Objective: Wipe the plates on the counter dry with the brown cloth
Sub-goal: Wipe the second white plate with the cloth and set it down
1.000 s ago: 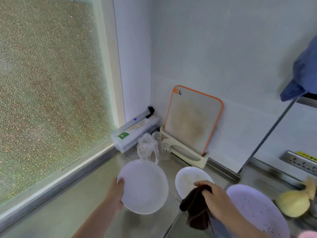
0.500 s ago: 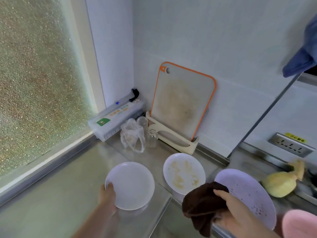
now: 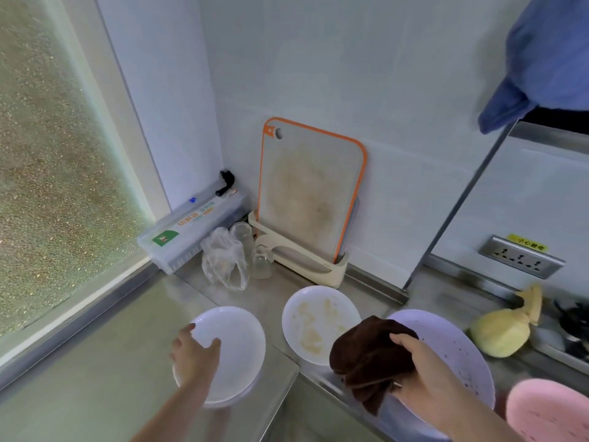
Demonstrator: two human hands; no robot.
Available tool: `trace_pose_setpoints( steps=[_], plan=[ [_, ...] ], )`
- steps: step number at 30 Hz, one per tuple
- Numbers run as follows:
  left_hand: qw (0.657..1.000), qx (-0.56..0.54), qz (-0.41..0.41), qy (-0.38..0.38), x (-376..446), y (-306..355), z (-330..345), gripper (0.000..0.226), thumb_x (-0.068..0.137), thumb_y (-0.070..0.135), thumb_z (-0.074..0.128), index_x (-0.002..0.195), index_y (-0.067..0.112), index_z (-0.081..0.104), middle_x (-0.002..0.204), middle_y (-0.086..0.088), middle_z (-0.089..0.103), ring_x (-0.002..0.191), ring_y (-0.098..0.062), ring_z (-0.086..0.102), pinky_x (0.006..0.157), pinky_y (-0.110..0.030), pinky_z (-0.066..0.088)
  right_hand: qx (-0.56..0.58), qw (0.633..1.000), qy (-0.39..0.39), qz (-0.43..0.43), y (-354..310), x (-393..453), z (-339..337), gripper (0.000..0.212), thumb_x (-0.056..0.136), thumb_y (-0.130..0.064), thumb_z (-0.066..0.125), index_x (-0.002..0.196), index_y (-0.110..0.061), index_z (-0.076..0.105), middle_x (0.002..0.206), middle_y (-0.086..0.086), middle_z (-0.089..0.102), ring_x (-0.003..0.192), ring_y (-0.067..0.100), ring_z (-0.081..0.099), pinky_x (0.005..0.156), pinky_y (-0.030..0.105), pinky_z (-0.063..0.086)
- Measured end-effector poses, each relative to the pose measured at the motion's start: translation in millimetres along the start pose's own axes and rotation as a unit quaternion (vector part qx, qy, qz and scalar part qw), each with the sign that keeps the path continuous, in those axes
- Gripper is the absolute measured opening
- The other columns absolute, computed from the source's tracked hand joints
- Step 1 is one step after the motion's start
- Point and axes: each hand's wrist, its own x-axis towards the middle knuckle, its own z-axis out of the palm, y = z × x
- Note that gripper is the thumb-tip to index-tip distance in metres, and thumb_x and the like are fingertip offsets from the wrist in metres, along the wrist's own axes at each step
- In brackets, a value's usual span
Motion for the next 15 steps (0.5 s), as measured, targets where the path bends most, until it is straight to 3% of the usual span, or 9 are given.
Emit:
trace_pose_setpoints(
  steps=[3, 5, 6, 8, 10, 12, 15],
  plan=[
    [0.990, -0.045, 0.025, -0.134, -27, 37, 45, 0.055, 0.082, 0.011, 0.070, 0.133, 0.011, 0.050, 0.131, -0.014, 0.051, 0.109, -0.030, 0.054, 0.098, -0.041, 0.045, 0.004, 1.000, -0.004, -0.011, -8, -1, -12, 0.041, 0.085, -0.021, 0.057, 0.102, 0.016, 0.065, 0.081, 0.033, 0.069, 0.074, 0.039, 0.067, 0.064, 0.040, 0.049],
    [0.978, -0.057, -0.007, -0.200, -45, 54, 78, 0.062, 0.081, 0.017, 0.072, 0.137, 0.010, 0.046, 0.130, -0.013, 0.053, 0.109, -0.030, 0.058, 0.095, -0.037, 0.049, -0.019, 0.999, -0.029, -0.022, -15, -10, -16, 0.038, 0.065, -0.021, 0.074, 0.079, 0.014, 0.072, 0.066, 0.028, 0.067, 0.057, 0.036, 0.064, 0.056, 0.038, 0.044],
    [0.975, -0.036, -0.011, -0.217, -54, 58, 92, 0.064, 0.082, 0.019, 0.071, 0.138, 0.009, 0.043, 0.131, -0.014, 0.055, 0.113, -0.031, 0.059, 0.092, -0.036, 0.050, -0.017, 0.999, -0.016, -0.024, -16, -10, -21, 0.035, 0.065, -0.021, 0.076, 0.071, 0.013, 0.072, 0.062, 0.027, 0.065, 0.054, 0.037, 0.062, 0.054, 0.037, 0.041],
    [0.975, 0.012, -0.015, -0.221, -68, 64, 113, 0.060, 0.086, 0.020, 0.066, 0.137, 0.004, 0.040, 0.131, -0.018, 0.056, 0.117, -0.035, 0.058, 0.083, -0.033, 0.049, 0.028, 0.998, 0.049, 0.001, -13, -6, -34, 0.041, 0.087, -0.018, 0.058, 0.064, 0.013, 0.071, 0.067, 0.026, 0.063, 0.060, 0.037, 0.056, 0.056, 0.037, 0.037],
    [0.977, 0.029, -0.034, -0.207, -74, 64, 129, 0.055, 0.089, 0.018, 0.063, 0.135, -0.001, 0.039, 0.131, -0.022, 0.056, 0.117, -0.039, 0.058, 0.086, -0.036, 0.051, 0.059, 0.994, 0.089, 0.029, -9, -3, -52, 0.028, 0.090, -0.015, 0.056, 0.089, 0.010, 0.071, 0.086, 0.025, 0.065, 0.076, 0.037, 0.057, 0.060, 0.038, 0.041],
    [0.982, 0.031, -0.053, -0.180, -71, 61, 140, 0.051, 0.089, 0.013, 0.062, 0.132, -0.005, 0.041, 0.131, -0.026, 0.056, 0.118, -0.042, 0.057, 0.092, -0.043, 0.052, 0.086, 0.988, 0.115, 0.055, -10, -3, -64, 0.032, 0.085, -0.014, 0.063, 0.112, 0.003, 0.060, 0.105, 0.024, 0.065, 0.090, 0.038, 0.060, 0.067, 0.042, 0.047],
    [0.985, 0.028, -0.082, -0.153, -62, 57, 151, 0.042, 0.087, 0.003, 0.059, 0.126, -0.008, 0.049, 0.126, -0.030, 0.059, 0.114, -0.044, 0.059, 0.092, -0.046, 0.052, 0.110, 0.987, 0.109, 0.050, -13, -7, -77, 0.025, 0.087, -0.007, 0.061, 0.111, 0.000, 0.060, 0.106, 0.025, 0.067, 0.096, 0.039, 0.061, 0.085, 0.051, 0.049]
  ],
)
